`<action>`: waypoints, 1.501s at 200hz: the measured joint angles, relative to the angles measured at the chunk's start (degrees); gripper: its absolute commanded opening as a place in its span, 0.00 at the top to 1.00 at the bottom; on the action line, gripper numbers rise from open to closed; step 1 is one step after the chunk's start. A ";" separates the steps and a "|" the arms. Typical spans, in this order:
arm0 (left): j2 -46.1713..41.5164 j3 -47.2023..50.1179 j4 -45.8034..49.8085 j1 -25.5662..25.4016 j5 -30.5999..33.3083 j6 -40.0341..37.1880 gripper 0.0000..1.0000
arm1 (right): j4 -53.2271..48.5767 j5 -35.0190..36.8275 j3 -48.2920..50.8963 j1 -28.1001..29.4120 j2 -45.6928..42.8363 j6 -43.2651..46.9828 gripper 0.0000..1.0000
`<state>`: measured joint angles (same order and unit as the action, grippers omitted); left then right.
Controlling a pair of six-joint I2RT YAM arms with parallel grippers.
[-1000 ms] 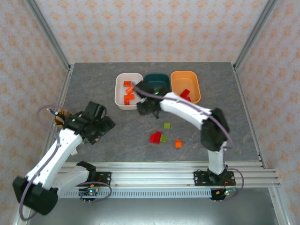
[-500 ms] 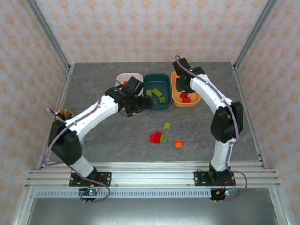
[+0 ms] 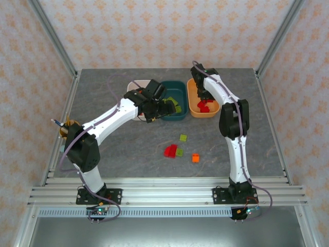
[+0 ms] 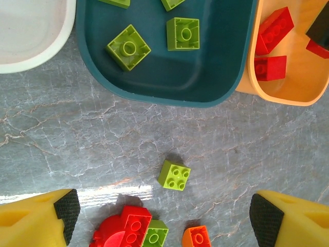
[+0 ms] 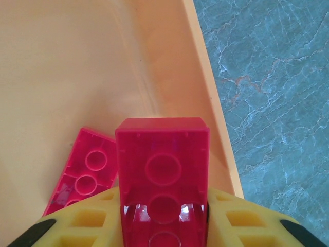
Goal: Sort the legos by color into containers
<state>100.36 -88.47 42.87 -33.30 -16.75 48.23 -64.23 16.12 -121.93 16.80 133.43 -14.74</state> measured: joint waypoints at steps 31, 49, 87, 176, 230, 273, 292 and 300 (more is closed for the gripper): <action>-0.11 0.02 0.15 0.00 0.04 -0.24 0.11 | -1.73 0.66 -0.83 -0.09 1.77 -0.98 0.46; -0.37 0.15 0.15 0.00 0.07 -0.33 0.11 | -2.29 0.61 -0.83 -0.09 1.86 -1.07 0.39; -1.11 0.83 0.61 0.00 0.28 -0.39 0.11 | -2.40 0.35 -1.44 0.28 1.75 -1.25 0.35; -1.73 0.83 3.13 -0.52 1.18 -3.89 0.14 | 3.67 -4.55 7.89 4.63 -26.08 -1.36 0.36; 0.52 -1.03 5.29 -5.03 2.86 -7.13 0.17 | 10.29 -17.38 38.21 4.50 -53.94 -5.05 0.33; 9.42 -6.29 6.58 -10.27 4.50 -9.53 0.23 | 11.61 -30.75 60.37 4.55 -69.05 -10.16 0.32; 14.67 -9.62 7.67 -12.37 5.86 -10.54 0.24 | 11.56 -34.18 65.57 4.55 -74.44 -11.26 0.31; 16.83 -11.06 7.98 -13.18 6.67 -10.91 0.24 | 11.50 -35.15 67.14 4.55 -76.24 -11.45 0.31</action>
<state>117.19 -99.53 50.85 -46.48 -10.09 37.32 -52.73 -19.03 -54.78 21.34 57.19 -26.20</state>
